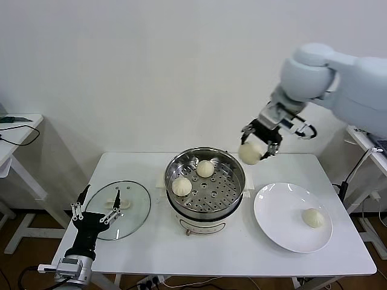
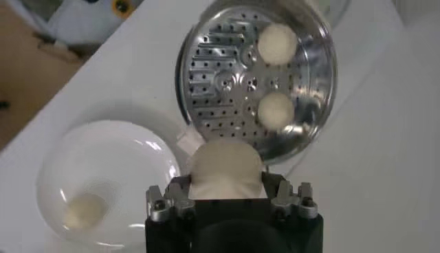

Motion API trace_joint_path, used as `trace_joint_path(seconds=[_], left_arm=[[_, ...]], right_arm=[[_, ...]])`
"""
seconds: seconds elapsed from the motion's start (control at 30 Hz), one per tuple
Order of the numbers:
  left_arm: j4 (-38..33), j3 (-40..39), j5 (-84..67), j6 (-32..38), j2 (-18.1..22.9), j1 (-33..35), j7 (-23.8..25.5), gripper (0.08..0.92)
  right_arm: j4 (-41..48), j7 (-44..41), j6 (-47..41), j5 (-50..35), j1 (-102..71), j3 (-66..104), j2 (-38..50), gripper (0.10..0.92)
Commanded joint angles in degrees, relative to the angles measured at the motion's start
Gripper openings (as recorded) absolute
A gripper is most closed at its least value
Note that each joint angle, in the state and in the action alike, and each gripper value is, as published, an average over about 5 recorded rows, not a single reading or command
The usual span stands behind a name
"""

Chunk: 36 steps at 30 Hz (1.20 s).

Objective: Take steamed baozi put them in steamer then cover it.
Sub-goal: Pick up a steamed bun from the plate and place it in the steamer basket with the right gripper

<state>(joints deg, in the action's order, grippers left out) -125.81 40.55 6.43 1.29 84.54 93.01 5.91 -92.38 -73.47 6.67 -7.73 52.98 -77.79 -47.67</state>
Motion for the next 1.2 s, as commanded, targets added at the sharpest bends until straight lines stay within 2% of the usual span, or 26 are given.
trace_joint_path(seconds=[0.03,0.17,0.67,1.2], left_arm=[[0.69,0.47,-0.1,0.14,0.01,-0.17,0.23,0.823],[1.45,1.06,-0.2,0.19,0.02,-0.5,0.57,0.823],[3.4,1.98,-0.53,0.11,-0.08,-1.54,0.99,0.823],[3.68,2.74,-1.01,-0.07,-0.12,-1.76,1.11,0.823]], right_arm=[[0.56,2.92,10.43,8.32,-3.82,-1.07,-8.82,0.627],[1.0,3.4,11.22,10.35,-6.9,0.04,-9.82,0.604],[3.2,4.89,13.93,12.48,-13.39,1.67,-13.39,0.602],[2.3,4.67,14.0,10.45,-16.31,1.31,-16.72,0.606]])
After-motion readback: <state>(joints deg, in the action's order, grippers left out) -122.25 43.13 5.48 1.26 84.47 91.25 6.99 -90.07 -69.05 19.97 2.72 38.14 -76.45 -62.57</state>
